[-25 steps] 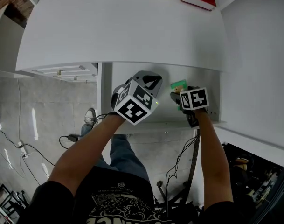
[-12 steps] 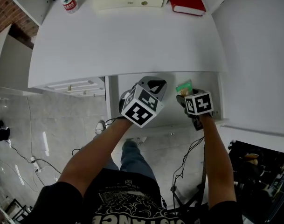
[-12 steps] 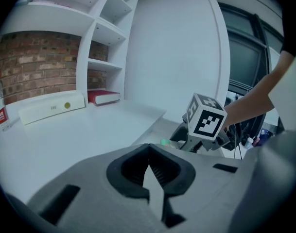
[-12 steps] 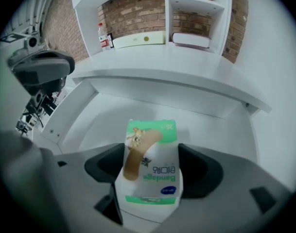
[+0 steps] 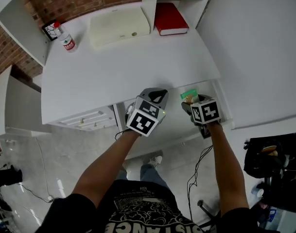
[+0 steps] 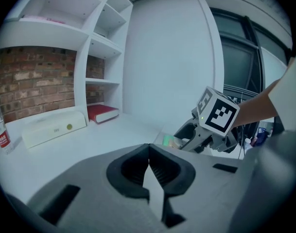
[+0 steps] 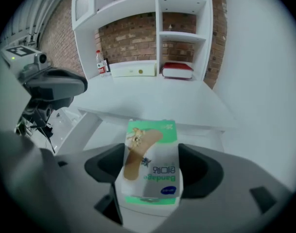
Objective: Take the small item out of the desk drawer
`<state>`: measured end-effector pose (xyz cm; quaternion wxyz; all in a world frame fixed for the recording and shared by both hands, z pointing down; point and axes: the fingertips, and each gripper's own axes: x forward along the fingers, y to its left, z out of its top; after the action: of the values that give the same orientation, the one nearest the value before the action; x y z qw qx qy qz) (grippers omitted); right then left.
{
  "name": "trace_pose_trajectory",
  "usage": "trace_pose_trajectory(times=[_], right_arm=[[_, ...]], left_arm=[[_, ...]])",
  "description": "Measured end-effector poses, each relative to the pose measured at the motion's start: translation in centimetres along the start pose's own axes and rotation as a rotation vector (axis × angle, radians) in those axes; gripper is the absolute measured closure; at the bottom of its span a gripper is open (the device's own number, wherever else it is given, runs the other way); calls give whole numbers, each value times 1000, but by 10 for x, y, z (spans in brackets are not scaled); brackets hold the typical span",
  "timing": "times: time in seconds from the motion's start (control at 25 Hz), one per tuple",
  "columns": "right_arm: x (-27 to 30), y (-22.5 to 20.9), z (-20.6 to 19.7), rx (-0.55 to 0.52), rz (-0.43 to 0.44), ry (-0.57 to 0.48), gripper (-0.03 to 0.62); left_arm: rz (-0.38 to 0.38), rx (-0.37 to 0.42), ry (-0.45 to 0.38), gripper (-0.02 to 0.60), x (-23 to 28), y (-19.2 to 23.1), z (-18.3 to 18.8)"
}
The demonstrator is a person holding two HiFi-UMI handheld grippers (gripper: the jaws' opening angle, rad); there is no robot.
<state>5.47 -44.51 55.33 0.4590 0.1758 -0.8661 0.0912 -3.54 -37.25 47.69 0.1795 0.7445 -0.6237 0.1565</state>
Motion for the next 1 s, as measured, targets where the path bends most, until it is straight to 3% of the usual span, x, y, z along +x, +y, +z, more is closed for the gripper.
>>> trace_pose_trajectory(times=[0.56,1.0], right_arm=[[-116,22,86,105,-162,-291,247],[-186,60,115,228,-300,-532,247]], left_arm=[[-10,62,-117,574,-65,27,75],[-33,113,-174,574,-119,49,101]])
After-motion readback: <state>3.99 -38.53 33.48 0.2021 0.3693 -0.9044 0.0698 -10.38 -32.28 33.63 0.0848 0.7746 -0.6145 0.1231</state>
